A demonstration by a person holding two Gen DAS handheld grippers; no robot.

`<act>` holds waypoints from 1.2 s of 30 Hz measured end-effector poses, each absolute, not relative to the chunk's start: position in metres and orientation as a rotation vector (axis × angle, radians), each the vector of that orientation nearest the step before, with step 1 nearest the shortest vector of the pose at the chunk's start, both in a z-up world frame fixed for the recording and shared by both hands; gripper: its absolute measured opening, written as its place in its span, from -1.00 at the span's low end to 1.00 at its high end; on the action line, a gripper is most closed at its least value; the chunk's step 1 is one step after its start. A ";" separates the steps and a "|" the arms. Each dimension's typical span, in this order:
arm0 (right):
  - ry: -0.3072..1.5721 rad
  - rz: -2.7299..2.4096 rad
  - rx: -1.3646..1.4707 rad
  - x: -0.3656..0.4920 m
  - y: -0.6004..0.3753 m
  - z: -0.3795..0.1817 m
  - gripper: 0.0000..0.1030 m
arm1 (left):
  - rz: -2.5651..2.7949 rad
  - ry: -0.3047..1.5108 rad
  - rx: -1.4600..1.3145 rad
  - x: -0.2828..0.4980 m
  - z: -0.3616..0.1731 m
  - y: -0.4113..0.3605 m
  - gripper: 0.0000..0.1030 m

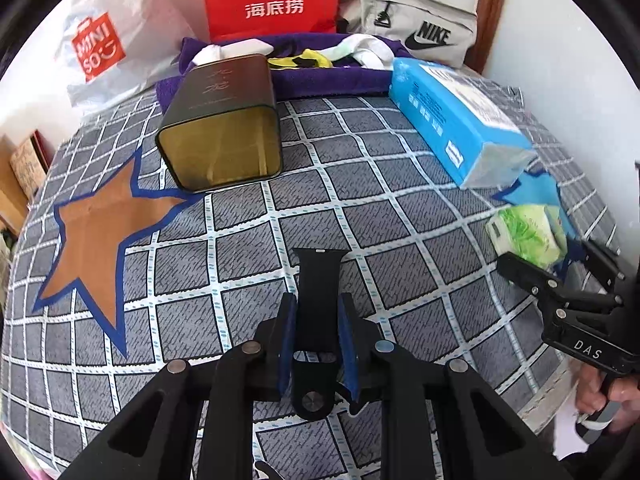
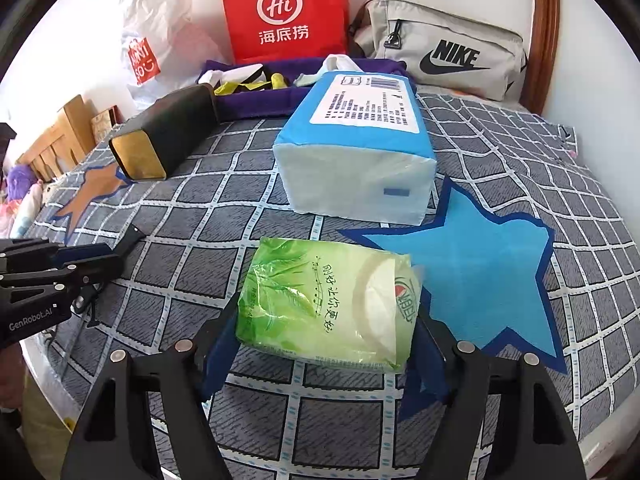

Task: Organize soft objects
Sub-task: 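Carry the tissue packet and strap with both grippers over the purple towel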

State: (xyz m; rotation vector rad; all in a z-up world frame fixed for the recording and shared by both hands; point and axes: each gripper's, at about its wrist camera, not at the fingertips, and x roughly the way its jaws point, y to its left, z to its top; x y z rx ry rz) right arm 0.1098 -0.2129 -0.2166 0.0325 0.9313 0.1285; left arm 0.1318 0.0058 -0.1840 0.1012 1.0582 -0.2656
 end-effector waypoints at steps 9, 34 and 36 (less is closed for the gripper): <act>0.920 0.146 0.100 0.109 -0.224 -0.203 0.44 | -0.246 1.042 0.063 0.132 -0.168 0.011 -0.61; 0.863 0.120 0.048 0.117 -0.228 -0.168 0.44 | -0.246 0.987 -0.006 0.144 -0.138 0.027 -0.61; 0.856 0.125 0.040 0.118 -0.226 -0.164 0.44 | -0.243 0.980 -0.008 0.146 -0.134 0.028 -0.61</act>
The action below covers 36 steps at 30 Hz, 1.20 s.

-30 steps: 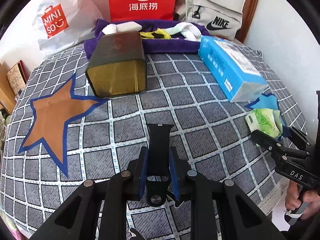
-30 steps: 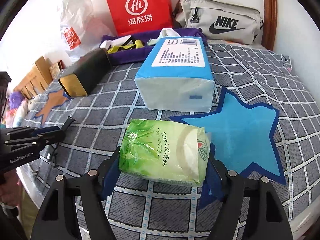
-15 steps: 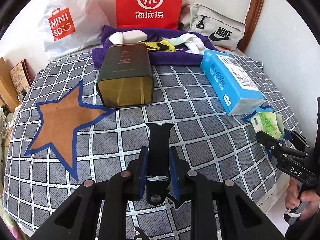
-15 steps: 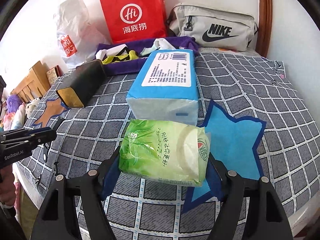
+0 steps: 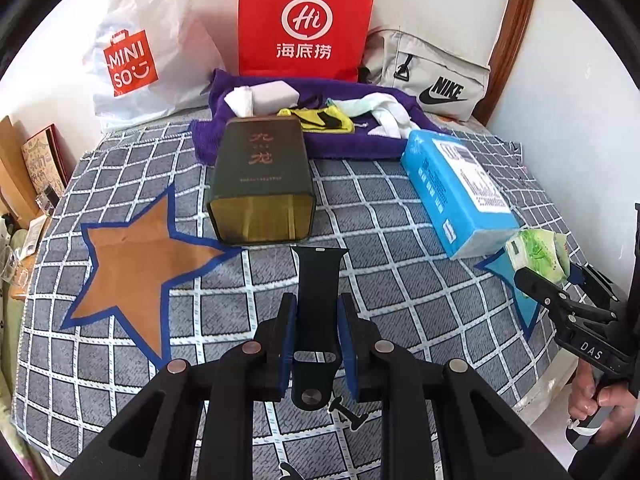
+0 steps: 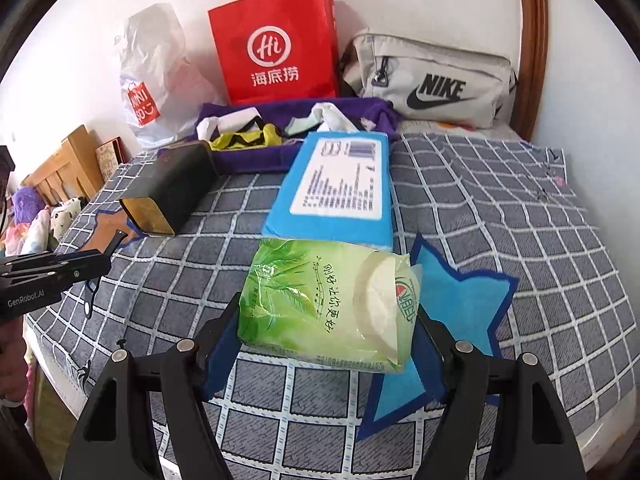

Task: Organize soft objects
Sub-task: 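Carry the tissue packet and strap with both grippers over the purple towel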

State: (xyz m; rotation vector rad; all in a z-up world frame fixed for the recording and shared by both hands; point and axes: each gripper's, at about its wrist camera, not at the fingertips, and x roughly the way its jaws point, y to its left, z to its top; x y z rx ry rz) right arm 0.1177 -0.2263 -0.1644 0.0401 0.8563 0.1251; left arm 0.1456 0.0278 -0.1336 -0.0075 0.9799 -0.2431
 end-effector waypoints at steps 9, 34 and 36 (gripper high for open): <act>0.834 0.144 0.022 0.126 -0.222 -0.146 0.44 | -0.222 0.945 -0.031 0.156 -0.117 0.036 -0.61; 0.782 0.117 0.007 0.173 -0.237 -0.100 0.44 | -0.229 0.899 -0.052 0.207 -0.083 0.020 -0.61; 0.777 0.121 0.013 0.177 -0.238 -0.098 0.44 | -0.231 0.894 -0.053 0.213 -0.078 0.019 -0.61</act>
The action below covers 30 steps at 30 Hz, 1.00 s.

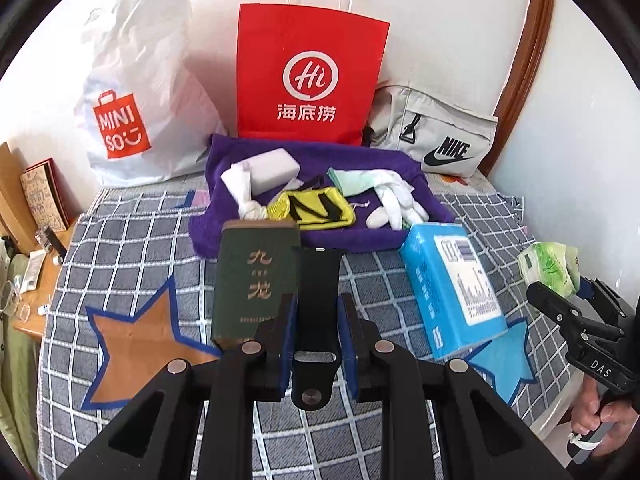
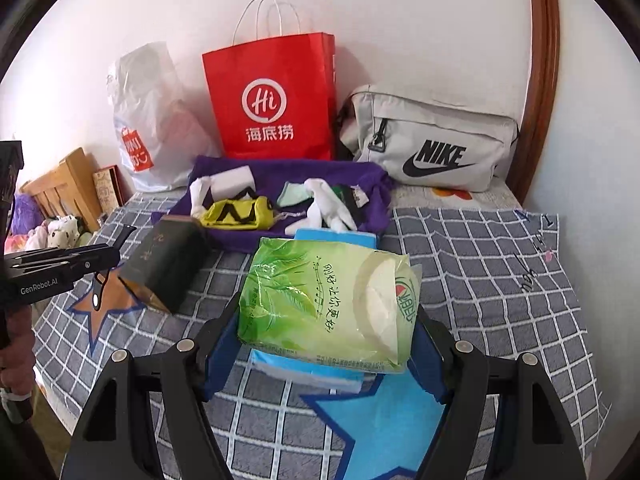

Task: Organize soft objects
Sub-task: 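Carry the tissue packet and strap with both grippers over the purple towel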

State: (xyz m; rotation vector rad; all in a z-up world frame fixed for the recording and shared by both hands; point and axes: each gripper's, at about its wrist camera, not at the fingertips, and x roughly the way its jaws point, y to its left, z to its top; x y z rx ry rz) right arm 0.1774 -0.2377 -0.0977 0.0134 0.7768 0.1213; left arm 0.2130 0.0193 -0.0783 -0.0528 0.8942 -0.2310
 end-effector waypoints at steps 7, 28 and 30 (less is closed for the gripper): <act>0.747 0.125 0.022 0.193 -0.237 -0.086 0.44 | -0.225 0.886 -0.051 0.234 -0.069 0.017 -0.61; 0.726 0.132 0.029 0.256 -0.229 -0.076 0.44 | -0.207 0.890 -0.082 0.299 -0.067 0.026 -0.61; 0.729 0.133 0.036 0.263 -0.228 -0.078 0.44 | -0.205 0.892 -0.088 0.305 -0.068 0.027 -0.61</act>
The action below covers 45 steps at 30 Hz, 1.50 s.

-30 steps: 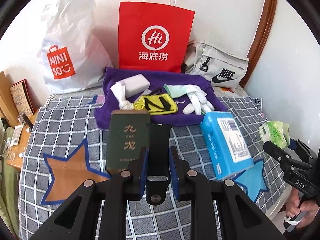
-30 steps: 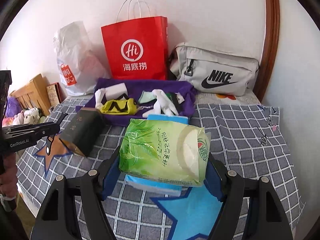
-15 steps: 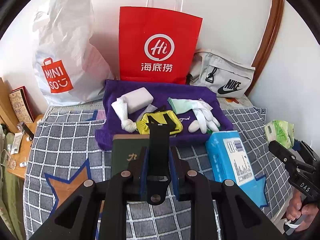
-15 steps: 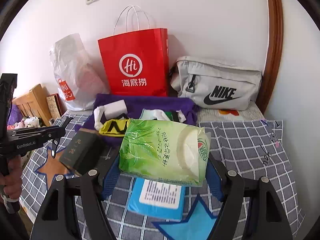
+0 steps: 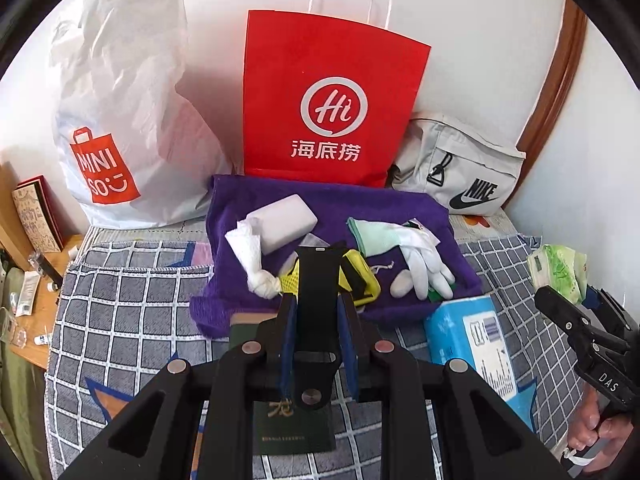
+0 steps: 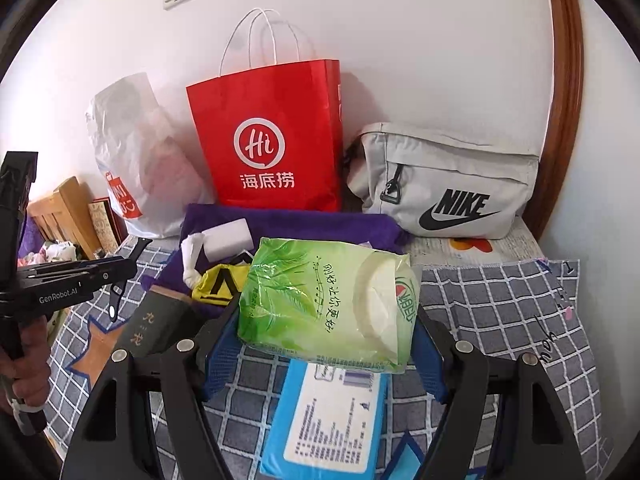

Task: Organize soft objects
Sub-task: 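Carry the tissue packet and strap with both grippers over the purple towel, then open both grippers to drop the tissue packet and strap onto the towel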

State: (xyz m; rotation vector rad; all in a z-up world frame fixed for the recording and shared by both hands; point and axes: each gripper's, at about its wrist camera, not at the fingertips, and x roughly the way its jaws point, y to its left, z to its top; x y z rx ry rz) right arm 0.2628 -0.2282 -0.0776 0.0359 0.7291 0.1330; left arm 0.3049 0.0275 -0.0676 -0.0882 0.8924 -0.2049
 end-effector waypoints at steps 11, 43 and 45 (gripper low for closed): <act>0.741 0.140 0.015 0.308 -0.226 -0.083 0.44 | -0.188 0.907 -0.129 0.342 -0.071 0.037 -0.61; 0.914 0.354 0.006 0.436 -0.191 -0.148 0.44 | -0.195 1.014 -0.195 0.441 -0.123 0.027 -0.61; 0.951 0.376 -0.018 0.437 -0.184 -0.158 0.44 | -0.195 1.027 -0.198 0.443 -0.127 0.027 -0.61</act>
